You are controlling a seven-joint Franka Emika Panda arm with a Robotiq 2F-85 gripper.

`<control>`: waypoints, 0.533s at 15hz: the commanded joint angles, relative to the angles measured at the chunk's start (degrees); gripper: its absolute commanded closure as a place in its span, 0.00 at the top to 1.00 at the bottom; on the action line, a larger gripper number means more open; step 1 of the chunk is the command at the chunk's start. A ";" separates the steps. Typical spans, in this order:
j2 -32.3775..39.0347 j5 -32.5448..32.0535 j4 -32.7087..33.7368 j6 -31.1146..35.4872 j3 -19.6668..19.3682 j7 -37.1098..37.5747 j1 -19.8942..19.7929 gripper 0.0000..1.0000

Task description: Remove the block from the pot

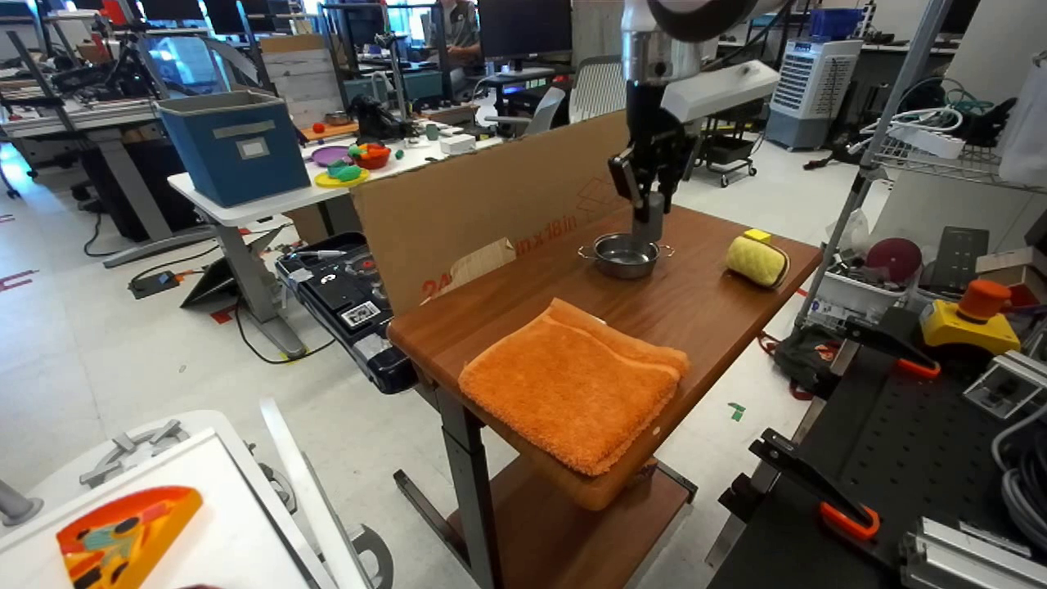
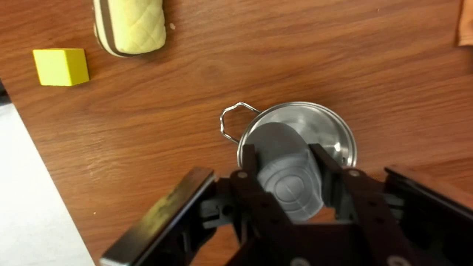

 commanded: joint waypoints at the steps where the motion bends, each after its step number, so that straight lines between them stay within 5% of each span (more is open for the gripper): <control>1: -12.34 1.02 -11.06 0.99 1.99 -8.00 -2.61 0.14; 5: -17.70 3.50 -16.42 -2.47 3.31 -15.85 -4.28 0.14; 8: -16.66 2.48 -18.11 -0.68 3.69 -14.21 -3.77 0.14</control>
